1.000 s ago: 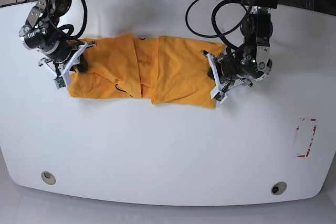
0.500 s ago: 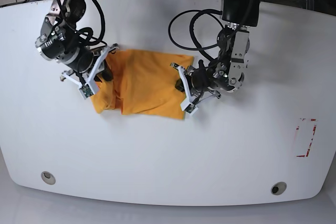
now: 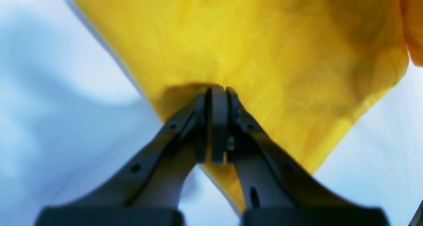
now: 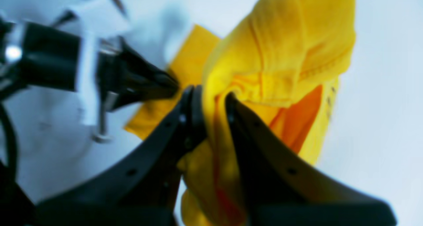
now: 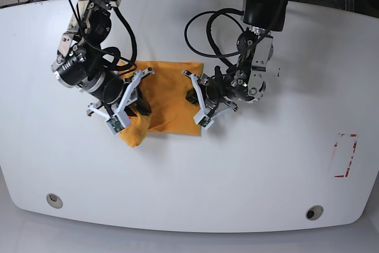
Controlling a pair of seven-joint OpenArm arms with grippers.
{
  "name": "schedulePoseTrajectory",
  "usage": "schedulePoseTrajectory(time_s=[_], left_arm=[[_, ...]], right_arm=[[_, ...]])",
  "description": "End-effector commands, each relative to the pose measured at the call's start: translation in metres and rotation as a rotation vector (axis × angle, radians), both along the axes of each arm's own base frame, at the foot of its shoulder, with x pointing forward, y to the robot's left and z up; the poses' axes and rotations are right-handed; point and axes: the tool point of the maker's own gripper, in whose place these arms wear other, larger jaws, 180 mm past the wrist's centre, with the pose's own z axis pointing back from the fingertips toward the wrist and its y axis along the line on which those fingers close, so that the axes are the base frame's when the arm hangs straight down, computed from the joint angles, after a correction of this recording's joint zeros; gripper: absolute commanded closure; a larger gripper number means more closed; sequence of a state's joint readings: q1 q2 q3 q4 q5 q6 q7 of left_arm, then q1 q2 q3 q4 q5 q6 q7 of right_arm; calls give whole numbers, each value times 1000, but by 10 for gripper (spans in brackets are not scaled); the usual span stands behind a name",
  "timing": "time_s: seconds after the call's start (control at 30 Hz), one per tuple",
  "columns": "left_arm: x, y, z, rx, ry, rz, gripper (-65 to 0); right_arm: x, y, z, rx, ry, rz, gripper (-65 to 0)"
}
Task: Layout the t-shirt on the table in an organized manner, then fold the t-shirt properly
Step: 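Fold both shirt ends toward each other with both grippers, then press the folded shirt down and release both grippers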
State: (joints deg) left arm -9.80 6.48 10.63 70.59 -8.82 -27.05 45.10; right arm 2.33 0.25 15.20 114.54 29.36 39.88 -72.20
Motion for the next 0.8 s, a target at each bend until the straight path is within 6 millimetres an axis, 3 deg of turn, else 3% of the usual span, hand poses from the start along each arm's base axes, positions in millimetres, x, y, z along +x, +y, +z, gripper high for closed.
schedulePoseTrajectory(time_s=[0.0, 0.17, 0.6, 0.77], left_arm=[[-15, 11, -18, 102, 65, -29, 0], [-10, 10, -15, 101, 55, -29, 0], [-9, 11, -13, 102, 52, -29, 0], [-9, 10, -13, 99, 52, -30, 0]], right_arm=[[6, 16, 12, 55, -44, 29, -25], [6, 22, 4, 75, -14, 38, -25], [7, 28, 7, 102, -26, 37, -27], [7, 40, 7, 144, -18, 40, -27]])
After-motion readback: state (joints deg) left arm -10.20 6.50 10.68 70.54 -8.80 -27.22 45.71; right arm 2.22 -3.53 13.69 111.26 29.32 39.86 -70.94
